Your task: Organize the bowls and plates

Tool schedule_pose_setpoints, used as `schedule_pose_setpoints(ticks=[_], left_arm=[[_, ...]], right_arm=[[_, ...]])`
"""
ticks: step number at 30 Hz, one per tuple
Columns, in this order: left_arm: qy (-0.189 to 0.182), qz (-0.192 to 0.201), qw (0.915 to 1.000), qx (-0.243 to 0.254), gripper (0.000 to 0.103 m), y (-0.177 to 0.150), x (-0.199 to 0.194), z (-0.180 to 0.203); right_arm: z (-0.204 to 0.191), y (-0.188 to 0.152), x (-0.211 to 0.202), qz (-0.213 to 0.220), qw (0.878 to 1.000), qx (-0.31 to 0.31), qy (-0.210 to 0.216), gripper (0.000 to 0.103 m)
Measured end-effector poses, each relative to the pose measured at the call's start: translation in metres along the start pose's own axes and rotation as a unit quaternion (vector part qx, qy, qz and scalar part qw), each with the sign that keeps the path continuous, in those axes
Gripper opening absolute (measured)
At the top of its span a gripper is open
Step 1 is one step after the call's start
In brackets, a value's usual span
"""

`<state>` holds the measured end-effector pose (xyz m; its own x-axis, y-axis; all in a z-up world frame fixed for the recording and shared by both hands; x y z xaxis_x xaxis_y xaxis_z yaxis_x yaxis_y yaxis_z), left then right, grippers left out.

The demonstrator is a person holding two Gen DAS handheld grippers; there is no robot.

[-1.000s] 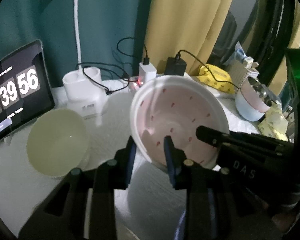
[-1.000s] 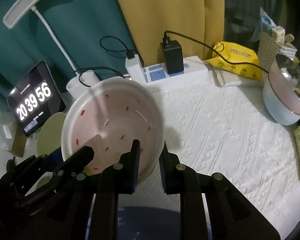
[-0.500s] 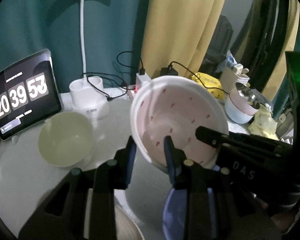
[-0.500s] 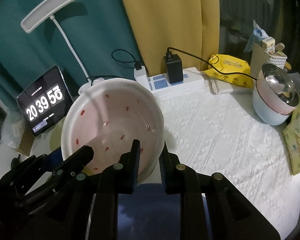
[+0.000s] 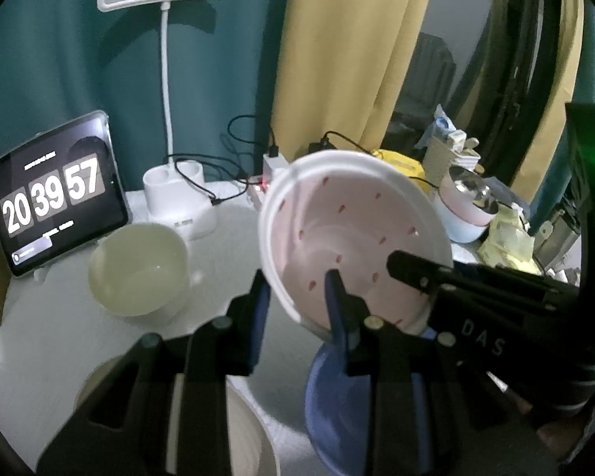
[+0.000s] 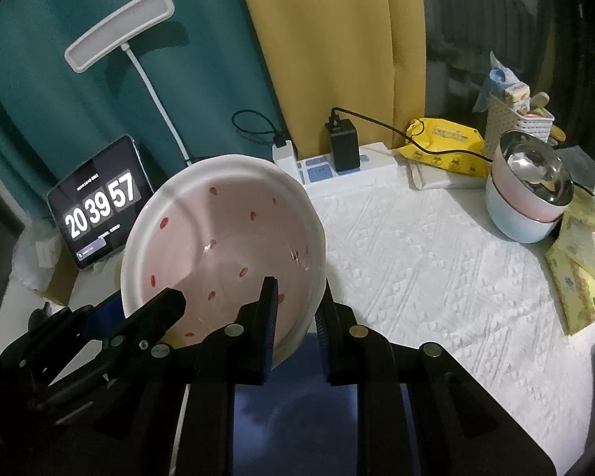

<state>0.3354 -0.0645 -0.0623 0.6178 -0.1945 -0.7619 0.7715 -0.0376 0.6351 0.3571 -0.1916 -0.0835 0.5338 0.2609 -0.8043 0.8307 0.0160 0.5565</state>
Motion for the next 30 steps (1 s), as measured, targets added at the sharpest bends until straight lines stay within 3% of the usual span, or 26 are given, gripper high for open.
schedule_pose_setpoints(ticks=[30], left_arm=[[-0.005, -0.022, 0.9994, 0.025, 0.029, -0.041, -0.008, 0.038]], right_arm=[[0.032, -0.051, -0.019, -0.010, 1.000, 0.027, 0.005, 0.020]])
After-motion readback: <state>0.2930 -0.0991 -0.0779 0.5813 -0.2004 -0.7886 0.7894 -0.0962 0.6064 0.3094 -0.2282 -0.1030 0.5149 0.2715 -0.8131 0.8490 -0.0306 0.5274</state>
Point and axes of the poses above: each gripper's, at about its wrist camera, not at the fingertips, and x roughly the way its jaws point, z to its right, y to its top, the point moved 1 cm from there along x, roughly the way its jaws point, and after that the axes turned 8 degrees about -z, right-handed, at the moved point
